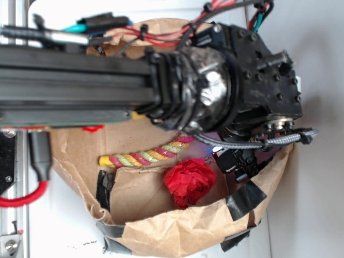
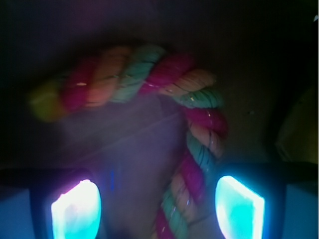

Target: Grab the multicolored rope.

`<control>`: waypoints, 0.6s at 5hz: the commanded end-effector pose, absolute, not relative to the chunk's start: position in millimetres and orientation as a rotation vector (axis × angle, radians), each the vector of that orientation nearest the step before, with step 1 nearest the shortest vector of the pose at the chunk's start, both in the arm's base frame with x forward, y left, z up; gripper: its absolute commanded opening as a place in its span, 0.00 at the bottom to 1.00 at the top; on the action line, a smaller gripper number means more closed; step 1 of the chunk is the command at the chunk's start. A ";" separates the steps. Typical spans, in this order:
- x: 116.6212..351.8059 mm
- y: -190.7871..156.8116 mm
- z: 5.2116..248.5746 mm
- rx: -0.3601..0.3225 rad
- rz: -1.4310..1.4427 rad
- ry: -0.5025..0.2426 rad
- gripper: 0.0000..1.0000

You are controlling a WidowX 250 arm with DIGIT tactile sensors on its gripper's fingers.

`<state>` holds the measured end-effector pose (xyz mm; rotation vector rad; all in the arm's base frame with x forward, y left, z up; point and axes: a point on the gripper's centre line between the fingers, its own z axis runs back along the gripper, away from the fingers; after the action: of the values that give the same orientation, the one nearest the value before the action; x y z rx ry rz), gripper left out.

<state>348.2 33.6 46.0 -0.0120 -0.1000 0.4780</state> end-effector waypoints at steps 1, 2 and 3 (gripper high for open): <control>366.3 49.3 54.8 0.075 0.425 -0.213 1.00; 372.7 45.2 45.8 0.062 0.389 -0.200 1.00; 376.8 37.0 29.7 0.072 0.347 -0.178 1.00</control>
<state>363.6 36.6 26.6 0.0767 -0.1252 0.3495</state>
